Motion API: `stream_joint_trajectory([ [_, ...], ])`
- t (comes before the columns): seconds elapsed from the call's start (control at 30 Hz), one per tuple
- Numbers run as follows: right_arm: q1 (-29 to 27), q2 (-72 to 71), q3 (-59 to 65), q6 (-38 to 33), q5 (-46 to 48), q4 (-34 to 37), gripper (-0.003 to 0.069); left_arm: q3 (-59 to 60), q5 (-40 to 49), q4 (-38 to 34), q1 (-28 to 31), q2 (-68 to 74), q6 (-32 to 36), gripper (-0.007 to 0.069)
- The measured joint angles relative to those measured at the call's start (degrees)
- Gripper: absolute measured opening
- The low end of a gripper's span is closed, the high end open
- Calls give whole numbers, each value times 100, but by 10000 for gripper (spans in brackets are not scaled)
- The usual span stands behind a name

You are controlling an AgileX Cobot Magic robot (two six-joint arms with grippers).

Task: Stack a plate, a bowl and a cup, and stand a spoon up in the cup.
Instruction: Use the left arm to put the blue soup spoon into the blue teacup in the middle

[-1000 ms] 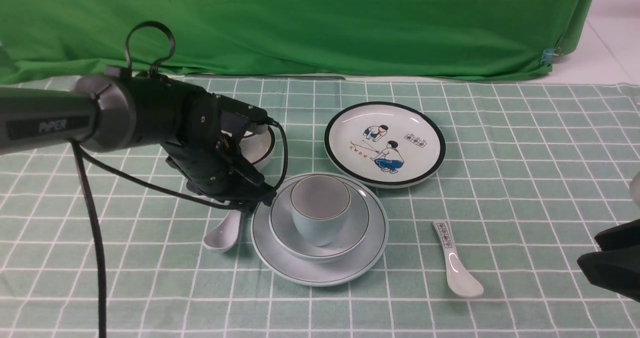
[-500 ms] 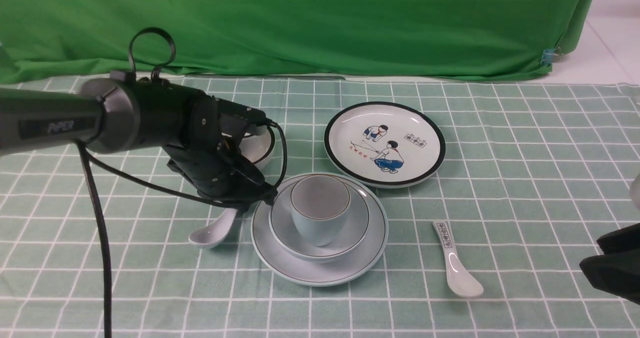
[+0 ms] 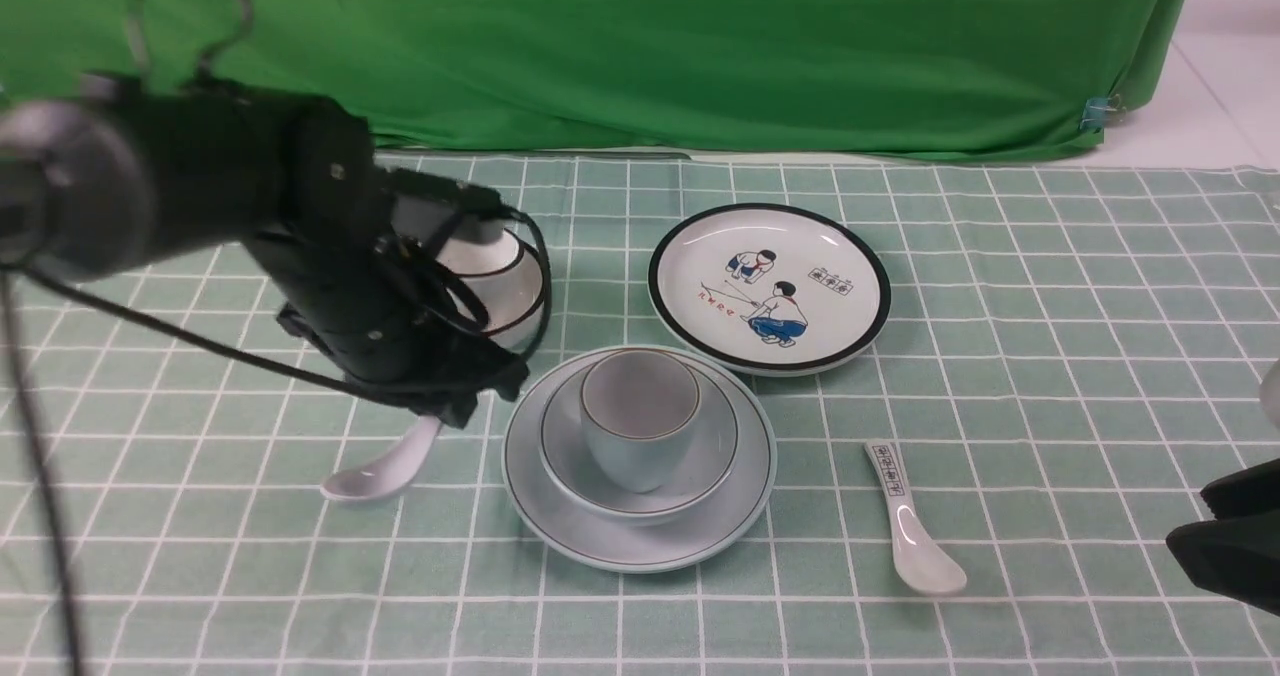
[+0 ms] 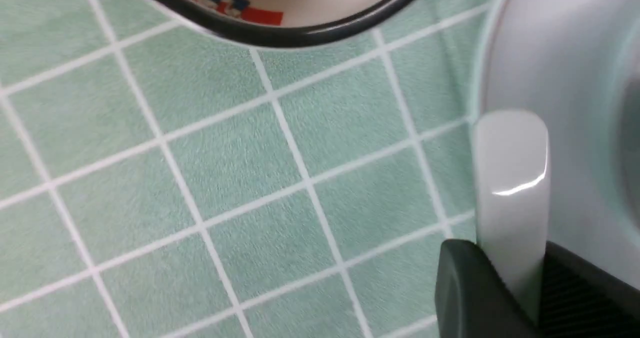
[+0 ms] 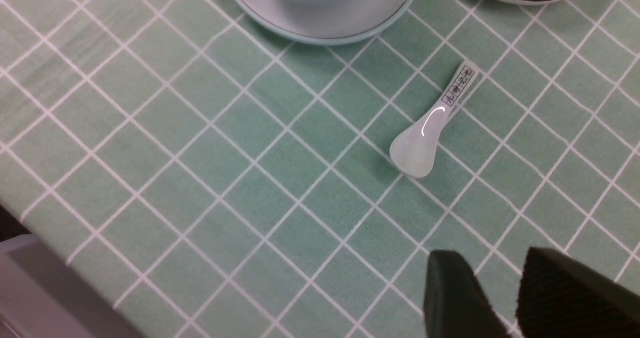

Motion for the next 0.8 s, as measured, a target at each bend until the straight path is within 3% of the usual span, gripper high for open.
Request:
stream_joint_trajectory([
  [0.17, 0, 0, 0, 0, -48, 0, 238, 1178, -1555, -970, -142, -1364, 739, 112],
  [0.27, 0, 0, 0, 0, -246, 0, 238, 2405, -4020, -2716, -686, -2336, 2177, 112],
  [0.33, 0, -11, 0, 0, -417, 0, 238, 2829, -5122, -3154, -1111, -2555, 2629, 112],
  [0.47, 0, -15, 0, 0, -630, 0, 238, 3095, -6053, -2832, -1742, -2561, 2588, 112],
  [0.6, 0, -15, 0, 14, -798, 0, 238, 3141, -7082, -1467, -2294, -2299, 1903, 112],
  [0.8, 0, -15, 0, 179, -753, 0, 238, 3146, -8545, -447, -2277, -1858, 642, 112],
])
